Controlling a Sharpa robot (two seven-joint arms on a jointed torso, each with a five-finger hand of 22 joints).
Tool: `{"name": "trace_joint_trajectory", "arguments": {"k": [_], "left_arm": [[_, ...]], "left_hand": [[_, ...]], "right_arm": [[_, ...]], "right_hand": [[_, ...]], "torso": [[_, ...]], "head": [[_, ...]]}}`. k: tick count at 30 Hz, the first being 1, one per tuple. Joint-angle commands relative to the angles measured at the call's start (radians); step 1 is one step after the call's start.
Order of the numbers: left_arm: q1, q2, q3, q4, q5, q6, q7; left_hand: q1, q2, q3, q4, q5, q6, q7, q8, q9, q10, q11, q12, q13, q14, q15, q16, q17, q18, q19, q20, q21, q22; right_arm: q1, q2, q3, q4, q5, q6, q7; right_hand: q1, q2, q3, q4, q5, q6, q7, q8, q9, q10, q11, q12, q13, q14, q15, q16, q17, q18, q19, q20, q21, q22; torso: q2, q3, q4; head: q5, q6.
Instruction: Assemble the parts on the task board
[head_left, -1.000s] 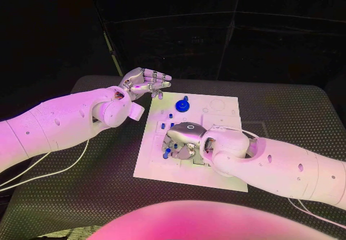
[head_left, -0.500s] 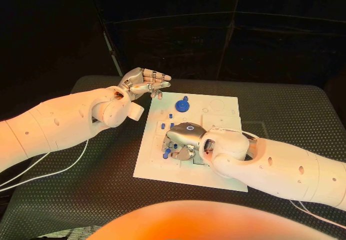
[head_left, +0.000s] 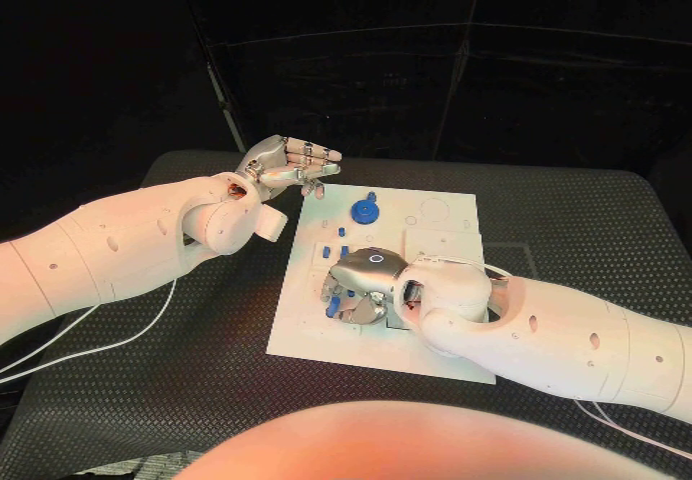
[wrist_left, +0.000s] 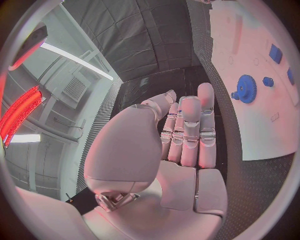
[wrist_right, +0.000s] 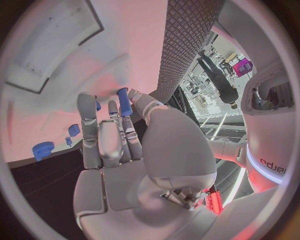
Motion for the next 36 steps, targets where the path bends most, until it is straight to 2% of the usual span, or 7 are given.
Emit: {"name": "trace_joint_trajectory", "arguments": {"k": [1,7,15,27,36], "left_arm": [[0.002,-0.001,0.001,0.002,0.004,0.010,0.002],[0.002,-0.001,0.001,0.002,0.004,0.014,-0.001],[0.002,-0.001,0.001,0.002,0.004,0.014,-0.002],[0.002,-0.002,0.001,0.002,0.004,0.014,-0.002],[0.002,-0.003,0.001,0.002,0.004,0.013,-0.003]], "left_hand": [[-0.002,0.007,-0.001,-0.002,-0.004,-0.001,0.003,0.004,-0.001,-0.007,-0.001,0.006,0.000,-0.007,-0.001,-0.006,-0.001,0.014,-0.002,0.002,-0.004,-0.001],[-0.002,0.007,-0.001,-0.002,-0.004,-0.001,0.003,0.004,-0.001,-0.007,-0.001,0.006,0.000,-0.007,-0.001,-0.006,-0.001,0.014,-0.002,0.002,-0.004,-0.001],[-0.002,0.007,-0.001,-0.002,-0.004,-0.001,0.003,0.004,-0.001,-0.007,-0.001,0.006,0.000,-0.007,-0.001,-0.006,-0.001,0.014,-0.002,0.002,-0.004,-0.001],[-0.002,0.007,-0.001,-0.002,-0.004,-0.001,0.003,0.004,-0.001,-0.007,-0.001,0.006,0.000,-0.007,-0.001,-0.006,-0.001,0.014,-0.002,0.002,-0.004,-0.001],[-0.002,0.007,-0.001,-0.002,-0.004,-0.001,0.003,0.004,-0.001,-0.007,-0.001,0.006,0.000,-0.007,-0.001,-0.006,-0.001,0.014,-0.002,0.002,-0.004,-0.001]], "right_arm": [[0.001,0.002,0.000,0.001,-0.009,-0.026,-0.004],[0.001,0.001,0.000,0.005,-0.007,-0.063,0.006],[0.001,-0.004,0.000,0.013,-0.004,-0.086,0.004],[0.000,-0.012,0.001,0.024,-0.008,-0.071,-0.010],[0.000,-0.010,0.001,0.024,-0.008,-0.058,-0.008]], "right_hand": [[0.000,-0.007,-0.010,0.001,0.003,-0.010,0.000,-0.001,0.001,-0.008,0.001,0.003,0.001,0.010,0.005,0.000,0.005,0.008,-0.002,0.003,-0.004,0.001],[0.002,-0.002,-0.012,0.001,0.005,-0.013,0.000,0.000,0.002,-0.006,0.000,0.009,0.002,0.012,0.005,0.005,0.012,0.007,0.004,0.002,0.001,0.010],[0.007,0.005,-0.020,0.002,0.008,-0.025,-0.004,0.000,0.003,0.034,-0.011,0.042,0.007,0.015,-0.004,0.009,0.017,0.004,0.021,-0.004,0.015,0.029],[0.011,0.007,-0.028,0.003,0.008,-0.031,-0.009,0.003,0.005,0.069,-0.023,0.068,0.012,0.016,-0.013,0.012,0.022,0.002,0.030,-0.012,0.023,0.040],[0.012,0.007,-0.029,0.003,0.008,-0.031,-0.010,0.003,0.005,0.072,-0.024,0.071,0.012,0.016,-0.014,0.013,0.023,0.002,0.031,-0.013,0.023,0.040]], "torso": [[-0.001,0.0001,-0.0011],[0.000,0.0011,-0.0006],[0.000,0.0011,-0.0011],[-0.001,0.0007,-0.0002],[0.000,0.0002,-0.0003]], "head": [[0.000,0.000],[-0.001,0.000],[-0.001,0.000],[-0.001,0.000],[0.000,0.000]]}}
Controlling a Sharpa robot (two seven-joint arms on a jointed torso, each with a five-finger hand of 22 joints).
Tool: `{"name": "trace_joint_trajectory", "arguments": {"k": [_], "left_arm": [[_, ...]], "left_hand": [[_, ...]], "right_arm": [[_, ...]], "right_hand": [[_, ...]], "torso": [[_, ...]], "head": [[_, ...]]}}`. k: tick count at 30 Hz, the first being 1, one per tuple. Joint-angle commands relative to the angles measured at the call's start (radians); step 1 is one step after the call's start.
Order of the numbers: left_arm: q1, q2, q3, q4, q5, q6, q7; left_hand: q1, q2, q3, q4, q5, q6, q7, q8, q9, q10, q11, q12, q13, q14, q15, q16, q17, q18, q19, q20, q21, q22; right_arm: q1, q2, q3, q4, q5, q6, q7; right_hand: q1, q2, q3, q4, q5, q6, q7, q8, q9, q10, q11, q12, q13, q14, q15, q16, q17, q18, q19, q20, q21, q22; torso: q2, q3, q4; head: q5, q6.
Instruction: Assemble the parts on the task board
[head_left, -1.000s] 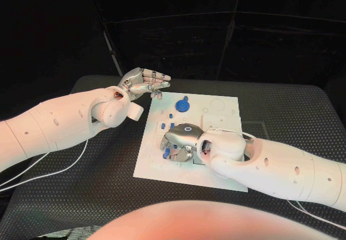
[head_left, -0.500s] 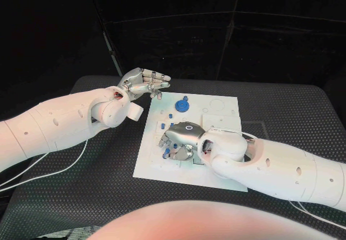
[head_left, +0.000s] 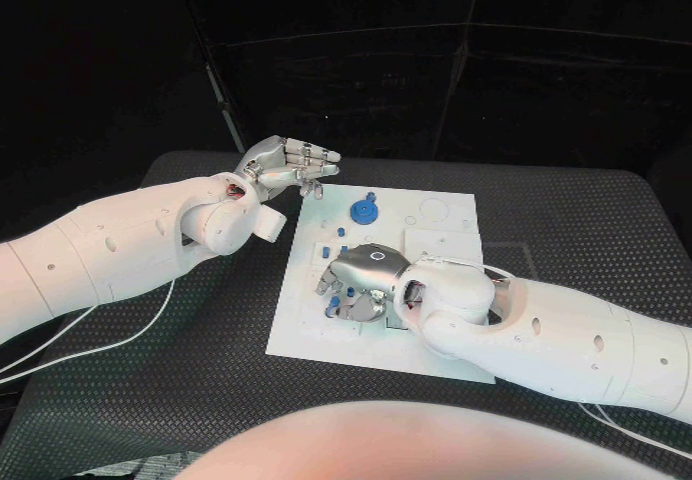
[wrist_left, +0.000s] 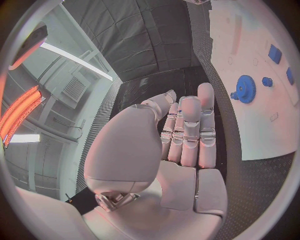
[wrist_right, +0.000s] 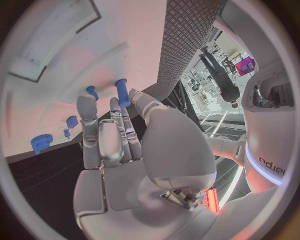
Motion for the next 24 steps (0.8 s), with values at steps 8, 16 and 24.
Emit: {"name": "trace_joint_trajectory", "arguments": {"k": [8,16,24], "left_arm": [[0.002,0.000,0.001,0.001,0.004,0.009,0.003],[0.002,0.000,0.001,0.000,0.004,0.009,0.002],[0.002,0.001,0.001,0.000,0.004,0.010,0.001]], "left_hand": [[-0.002,0.007,-0.001,-0.002,-0.004,-0.001,0.003,0.004,-0.001,-0.007,-0.001,0.006,0.000,-0.007,-0.001,-0.006,-0.001,0.014,-0.002,0.002,-0.004,-0.001],[-0.002,0.007,-0.001,-0.002,-0.004,-0.001,0.003,0.004,-0.001,-0.007,-0.001,0.006,0.000,-0.007,-0.001,-0.006,-0.001,0.014,-0.002,0.002,-0.004,-0.001],[-0.002,0.007,-0.001,-0.002,-0.004,-0.001,0.003,0.004,-0.001,-0.007,-0.001,0.006,0.000,-0.007,-0.001,-0.006,-0.001,0.014,-0.002,0.002,-0.004,-0.001]], "right_arm": [[0.000,0.006,0.000,0.004,0.002,-0.005,0.014],[0.000,0.009,0.000,0.008,0.012,-0.005,0.022],[0.000,0.012,0.000,0.007,0.016,-0.007,0.025]], "right_hand": [[0.014,0.009,-0.001,0.000,0.004,0.001,-0.007,0.005,0.002,0.026,-0.006,0.017,0.003,0.018,-0.011,0.009,0.007,0.000,0.012,-0.005,0.008,0.008],[0.017,0.012,0.001,0.000,0.004,0.004,-0.008,0.006,0.003,0.030,-0.007,0.019,0.003,0.018,-0.012,0.010,0.009,0.000,0.013,-0.006,0.009,0.009],[0.018,0.010,0.001,-0.001,0.003,0.004,-0.007,0.006,0.003,0.027,-0.006,0.017,0.002,0.019,-0.012,0.011,0.011,0.000,0.013,-0.007,0.009,0.008]], "torso": [[0.000,0.0003,-0.0002],[0.000,0.0001,0.0000],[0.000,0.0001,0.0003]], "head": [[0.001,0.000],[0.000,0.000],[-0.002,0.000]]}}
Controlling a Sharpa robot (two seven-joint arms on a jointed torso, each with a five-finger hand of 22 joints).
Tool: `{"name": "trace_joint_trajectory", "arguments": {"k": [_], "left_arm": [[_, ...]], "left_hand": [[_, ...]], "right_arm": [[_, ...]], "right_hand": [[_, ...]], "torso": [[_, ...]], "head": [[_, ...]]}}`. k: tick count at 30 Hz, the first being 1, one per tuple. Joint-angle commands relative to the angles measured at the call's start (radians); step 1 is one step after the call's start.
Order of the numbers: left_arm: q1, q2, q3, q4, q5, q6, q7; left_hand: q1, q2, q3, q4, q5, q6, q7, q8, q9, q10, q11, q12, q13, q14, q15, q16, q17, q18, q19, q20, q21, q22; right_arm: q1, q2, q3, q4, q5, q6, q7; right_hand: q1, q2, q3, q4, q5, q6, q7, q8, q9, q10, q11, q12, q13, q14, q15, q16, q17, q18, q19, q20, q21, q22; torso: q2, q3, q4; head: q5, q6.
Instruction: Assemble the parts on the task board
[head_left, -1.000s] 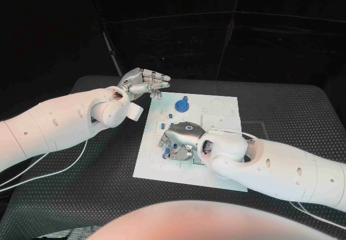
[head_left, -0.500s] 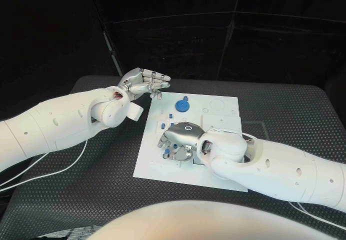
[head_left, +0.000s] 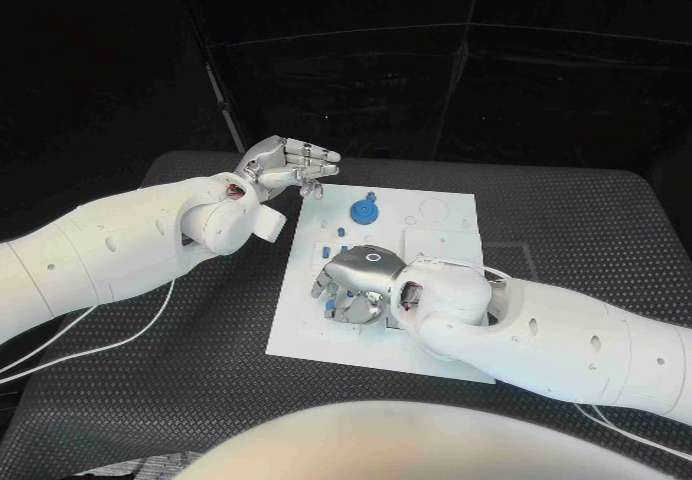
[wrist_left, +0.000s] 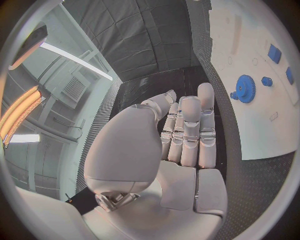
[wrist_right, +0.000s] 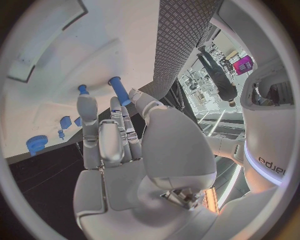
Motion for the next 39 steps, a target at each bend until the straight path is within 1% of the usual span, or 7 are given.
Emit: {"name": "trace_joint_trajectory", "arguments": {"k": [1,9,22,28,33,37,39], "left_arm": [[0.002,0.001,0.001,0.001,0.004,0.010,0.003],[0.002,0.000,0.001,0.000,0.004,0.011,0.001],[0.001,-0.003,0.001,-0.004,0.005,0.009,0.004],[0.001,-0.007,0.001,-0.006,0.005,0.002,0.009],[0.001,-0.011,0.000,-0.005,0.005,0.001,0.011],[0.001,-0.012,0.000,-0.004,0.005,0.000,0.012],[0.001,-0.012,0.000,-0.002,0.005,0.000,0.013]], "left_hand": [[-0.002,0.008,-0.002,-0.003,-0.004,-0.001,0.003,0.005,-0.001,-0.009,-0.001,0.008,0.000,-0.008,-0.001,-0.006,-0.003,0.014,-0.002,0.002,-0.006,-0.002],[-0.002,0.008,-0.002,-0.004,-0.004,-0.001,0.003,0.005,-0.001,-0.010,-0.001,0.009,0.000,-0.008,-0.001,-0.007,-0.004,0.014,-0.002,0.002,-0.006,-0.002],[-0.003,0.008,-0.002,-0.004,-0.005,-0.002,0.003,0.005,-0.001,-0.011,0.000,0.009,0.000,-0.008,-0.001,-0.007,-0.005,0.014,-0.002,0.002,-0.007,-0.002],[-0.004,0.008,-0.002,-0.004,-0.005,-0.002,0.003,0.005,-0.001,-0.013,0.000,0.009,0.000,-0.008,0.000,-0.007,-0.004,0.014,-0.001,0.002,-0.007,-0.003],[-0.003,0.009,-0.002,-0.004,-0.004,-0.001,0.003,0.005,-0.001,-0.013,0.000,0.010,0.000,-0.008,0.000,-0.007,-0.004,0.014,-0.001,0.002,-0.007,-0.003],[-0.004,0.009,-0.002,-0.004,-0.004,0.000,0.003,0.006,-0.001,-0.012,0.000,0.011,0.000,-0.008,0.000,-0.006,-0.004,0.014,-0.001,0.002,-0.007,-0.003],[-0.004,0.009,-0.003,-0.004,-0.005,0.000,0.003,0.006,-0.001,-0.012,-0.001,0.011,0.000,-0.008,0.000,-0.006,-0.004,0.014,-0.001,0.002,-0.008,-0.003]], "right_arm": [[0.001,0.002,0.000,0.001,0.007,-0.006,0.012],[0.001,-0.002,0.000,0.000,0.012,-0.028,0.014],[-0.004,-0.102,0.001,0.056,0.084,-0.239,0.080],[-0.003,-0.234,0.010,0.123,0.268,-0.380,0.138],[-0.002,-0.348,0.035,0.164,0.448,-0.378,0.096],[-0.001,-0.442,0.043,0.183,0.579,-0.345,0.011],[-0.001,-0.469,0.044,0.184,0.601,-0.340,-0.041]], "right_hand": [[0.008,-0.001,0.001,-0.001,0.003,0.000,-0.004,0.005,0.001,0.002,0.003,0.003,-0.001,0.019,-0.005,0.003,0.000,0.000,0.006,0.000,0.004,-0.001],[-0.008,-0.019,-0.035,0.005,-0.003,-0.057,-0.007,0.000,-0.003,-0.126,0.032,-0.049,-0.013,0.005,0.018,-0.018,-0.043,0.008,-0.034,0.017,-0.039,-0.067],[0.005,-0.008,-0.167,0.010,-0.001,-0.087,-0.008,0.003,0.001,-0.244,0.051,-0.010,-0.005,-0.031,0.035,-0.094,-0.173,0.030,-0.097,0.037,-0.138,-0.200],[0.007,0.020,-0.212,0.033,0.009,-0.005,0.023,0.026,0.010,-0.153,0.040,0.075,0.006,-0.012,0.025,-0.080,-0.143,0.026,-0.071,0.027,-0.125,-0.183],[-0.005,0.029,-0.227,0.055,0.018,0.005,0.024,0.021,0.006,-0.035,0.027,0.136,0.024,0.005,0.016,-0.051,-0.088,0.014,-0.025,0.022,-0.075,-0.108],[-0.047,0.015,-0.269,0.096,0.045,0.086,-0.020,0.077,0.024,0.140,-0.021,0.266,0.101,0.038,-0.020,0.027,0.054,-0.006,0.048,-0.008,0.011,0.020],[-0.077,0.008,-0.297,0.119,0.103,0.115,-0.038,0.103,0.033,0.210,-0.040,0.430,0.258,0.047,-0.037,0.054,0.100,-0.017,0.081,-0.025,0.051,0.080]], "torso": [[0.000,0.0000,0.0002],[0.000,0.0003,-0.0009],[-0.001,0.0006,-0.0017],[-0.002,-0.0008,-0.0026],[-0.004,-0.0013,-0.0069],[-0.006,-0.0021,-0.0097],[-0.007,-0.0030,-0.0119]], "head": [[-0.002,0.000],[-0.001,0.000],[-0.006,0.000],[-0.019,0.000],[-0.045,0.000],[-0.080,0.000],[-0.097,0.000]]}}
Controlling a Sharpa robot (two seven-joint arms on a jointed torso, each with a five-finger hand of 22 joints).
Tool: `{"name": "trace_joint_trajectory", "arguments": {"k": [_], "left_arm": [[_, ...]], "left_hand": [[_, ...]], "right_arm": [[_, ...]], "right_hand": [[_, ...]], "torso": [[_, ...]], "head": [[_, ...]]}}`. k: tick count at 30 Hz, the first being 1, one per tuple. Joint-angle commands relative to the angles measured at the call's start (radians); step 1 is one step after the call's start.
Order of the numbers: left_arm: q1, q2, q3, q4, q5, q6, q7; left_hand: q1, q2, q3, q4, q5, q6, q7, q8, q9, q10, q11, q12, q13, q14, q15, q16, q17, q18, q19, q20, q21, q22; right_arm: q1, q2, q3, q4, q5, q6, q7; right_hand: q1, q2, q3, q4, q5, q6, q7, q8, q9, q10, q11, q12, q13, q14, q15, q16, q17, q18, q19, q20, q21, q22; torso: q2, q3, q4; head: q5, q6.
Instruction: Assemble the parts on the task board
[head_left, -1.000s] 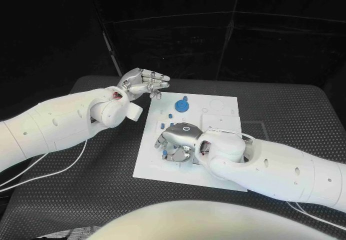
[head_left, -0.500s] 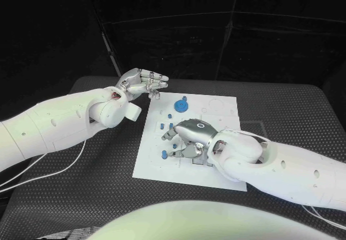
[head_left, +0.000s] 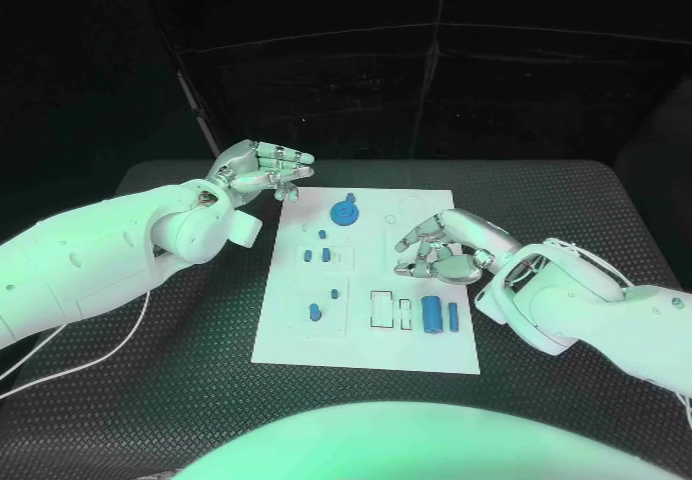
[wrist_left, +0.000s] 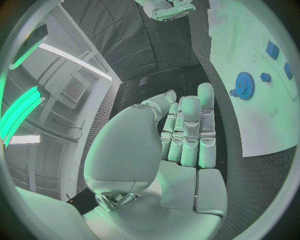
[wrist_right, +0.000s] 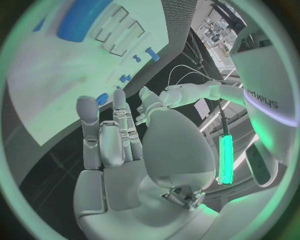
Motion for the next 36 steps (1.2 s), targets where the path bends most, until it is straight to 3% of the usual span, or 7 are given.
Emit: {"name": "trace_joint_trajectory", "arguments": {"k": [1,3,7,14,20,23,36], "left_arm": [[0.001,-0.001,0.000,0.006,0.004,-0.001,0.013],[0.001,-0.002,0.000,0.009,0.004,-0.001,0.013],[0.001,-0.006,-0.001,0.012,0.004,-0.001,0.015],[0.001,-0.008,-0.002,0.014,0.004,-0.001,0.016],[0.001,-0.007,-0.002,0.014,0.005,0.000,0.016],[0.000,-0.006,-0.002,0.011,0.005,0.002,0.016],[-0.001,-0.006,-0.002,0.007,0.005,0.007,0.013]], "left_hand": [[-0.005,0.010,-0.003,-0.004,-0.005,0.000,0.003,0.006,-0.001,-0.004,-0.001,0.007,0.000,-0.008,0.000,-0.003,-0.002,0.014,-0.001,0.002,-0.004,-0.002],[-0.005,0.010,-0.003,-0.004,-0.005,0.000,0.003,0.006,-0.001,-0.004,-0.001,0.007,0.000,-0.008,0.000,-0.003,-0.002,0.014,-0.001,0.002,-0.004,-0.002],[-0.005,0.010,-0.003,-0.004,-0.005,0.000,0.003,0.006,-0.001,-0.004,-0.001,0.007,0.000,-0.008,0.000,-0.003,-0.002,0.014,-0.001,0.002,-0.004,-0.002],[-0.007,0.010,-0.004,-0.003,-0.005,0.001,0.002,0.007,0.000,-0.003,-0.001,0.008,0.001,-0.008,0.000,-0.002,-0.001,0.014,-0.001,0.002,-0.004,-0.002],[-0.007,0.010,-0.004,-0.003,-0.005,0.001,0.002,0.007,0.000,-0.003,-0.001,0.008,0.001,-0.008,0.000,-0.002,-0.001,0.014,-0.001,0.002,-0.004,-0.002],[-0.008,0.010,-0.004,-0.002,-0.005,0.002,0.002,0.007,0.000,-0.003,-0.001,0.009,0.001,-0.008,0.000,-0.002,-0.001,0.014,-0.001,0.002,-0.005,-0.002],[-0.010,0.010,-0.005,-0.001,-0.005,0.002,0.002,0.008,0.000,-0.003,-0.001,0.010,0.001,-0.008,0.000,-0.002,-0.002,0.014,-0.001,0.003,-0.005,-0.002]], "right_arm": [[0.000,-0.033,0.002,0.008,0.173,-0.008,-0.135],[0.000,-0.052,0.002,0.006,0.164,-0.001,-0.192],[-0.005,-0.079,0.001,0.017,0.114,0.011,-0.278],[-0.047,-0.106,0.001,0.066,-0.007,0.058,-0.392],[-0.086,-0.104,0.001,0.093,-0.078,0.085,-0.438],[-0.101,-0.095,0.001,0.105,-0.116,0.090,-0.456],[-0.114,-0.070,0.001,0.100,-0.178,0.117,-0.485]], "right_hand": [[-0.031,-0.011,-0.043,0.032,0.076,0.036,-0.027,0.040,0.016,0.090,-0.026,0.353,0.373,0.053,-0.026,0.047,0.084,-0.027,0.045,-0.026,0.056,0.083],[-0.030,-0.007,-0.085,0.053,0.076,0.035,-0.042,0.077,0.036,0.107,-0.037,0.674,0.745,0.060,-0.028,0.087,0.164,-0.033,0.057,-0.037,0.080,0.116],[-0.032,0.015,-0.148,0.103,0.077,0.016,-0.037,0.139,0.075,0.108,-0.032,0.889,1.018,0.068,-0.032,0.124,0.250,-0.041,0.069,-0.030,0.106,0.157],[-0.043,-0.002,-0.215,0.174,0.068,-0.014,-0.037,0.192,0.112,0.115,-0.032,0.943,1.099,0.074,-0.029,0.144,0.301,-0.044,0.080,-0.030,0.127,0.191],[-0.058,-0.007,-0.233,0.181,0.063,-0.018,-0.040,0.222,0.131,0.119,-0.034,0.954,1.119,0.078,-0.030,0.153,0.326,-0.047,0.086,-0.031,0.137,0.209],[-0.065,-0.009,-0.239,0.181,0.063,-0.021,-0.043,0.243,0.145,0.121,-0.037,0.958,1.128,0.080,-0.031,0.157,0.336,-0.048,0.090,-0.032,0.143,0.218],[-0.070,-0.012,-0.245,0.182,0.062,-0.034,-0.050,0.294,0.183,0.127,-0.042,0.966,1.147,0.082,-0.036,0.163,0.354,-0.051,0.096,-0.036,0.154,0.236]], "torso": [[-0.004,-0.0023,-0.0059],[-0.006,-0.0037,-0.0075],[-0.007,-0.0021,-0.0151],[-0.012,-0.0048,-0.0260],[-0.015,-0.0077,-0.0283],[-0.016,-0.0063,-0.0292],[-0.014,-0.0072,-0.0296]], "head": [[-0.034,0.000],[-0.046,0.000],[-0.052,0.000],[-0.060,0.000],[-0.064,0.000],[-0.067,0.000],[-0.061,0.000]]}}
